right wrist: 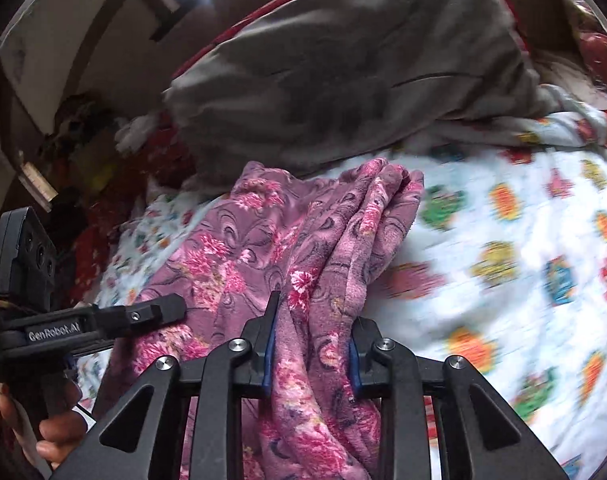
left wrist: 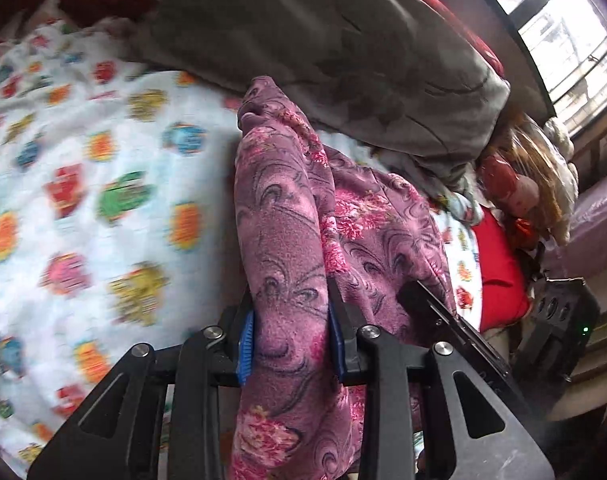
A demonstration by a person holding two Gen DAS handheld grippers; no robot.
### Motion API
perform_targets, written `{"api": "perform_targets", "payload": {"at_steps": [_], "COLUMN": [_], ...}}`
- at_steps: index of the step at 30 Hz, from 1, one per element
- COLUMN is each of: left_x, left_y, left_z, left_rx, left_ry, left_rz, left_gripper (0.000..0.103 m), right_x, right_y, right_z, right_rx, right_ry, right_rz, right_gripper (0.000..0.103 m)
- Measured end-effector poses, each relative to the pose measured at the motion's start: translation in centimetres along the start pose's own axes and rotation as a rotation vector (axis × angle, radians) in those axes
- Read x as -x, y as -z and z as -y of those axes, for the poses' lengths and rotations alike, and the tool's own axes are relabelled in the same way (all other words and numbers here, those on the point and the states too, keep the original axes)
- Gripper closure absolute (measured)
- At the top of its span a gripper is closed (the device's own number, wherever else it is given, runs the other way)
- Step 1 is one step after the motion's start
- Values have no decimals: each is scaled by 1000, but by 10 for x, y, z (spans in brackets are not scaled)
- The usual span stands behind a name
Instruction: Fold small clothes
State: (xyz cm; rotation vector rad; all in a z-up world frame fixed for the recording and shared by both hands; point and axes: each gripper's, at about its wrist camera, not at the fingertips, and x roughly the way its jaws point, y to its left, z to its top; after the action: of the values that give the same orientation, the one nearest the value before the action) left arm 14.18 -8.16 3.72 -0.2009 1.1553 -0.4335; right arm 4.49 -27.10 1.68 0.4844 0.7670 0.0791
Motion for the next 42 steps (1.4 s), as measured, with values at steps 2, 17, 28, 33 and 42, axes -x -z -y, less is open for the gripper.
{"api": "perform_targets", "payload": {"at_steps": [2,17,28,33,42], "left_x": [10,15,-92,-64,-38], "left_y": [5,14,-57,-59,27], "left_z": [-25,-90,-57,-75,-77], "left_rx": [30,122,-50,35,-124], "left_ry": [-15,5,-267,-175,-276], "left_rz": [8,-14,-79,-109,-99], "left_gripper": [76,66,32,34,31], "right_x": [-8,-11,-100,-86,-58], "right_y": [8,19,-22,-35,30], "right_z": [-21,4,2,13,6], "right_rx": [19,-115,64,54,247], "right_ry": [-33,14,144,130,79], "right_rz": [-2,-52,-148,-157,-350], "right_gripper": [77,58,81,80,53]}}
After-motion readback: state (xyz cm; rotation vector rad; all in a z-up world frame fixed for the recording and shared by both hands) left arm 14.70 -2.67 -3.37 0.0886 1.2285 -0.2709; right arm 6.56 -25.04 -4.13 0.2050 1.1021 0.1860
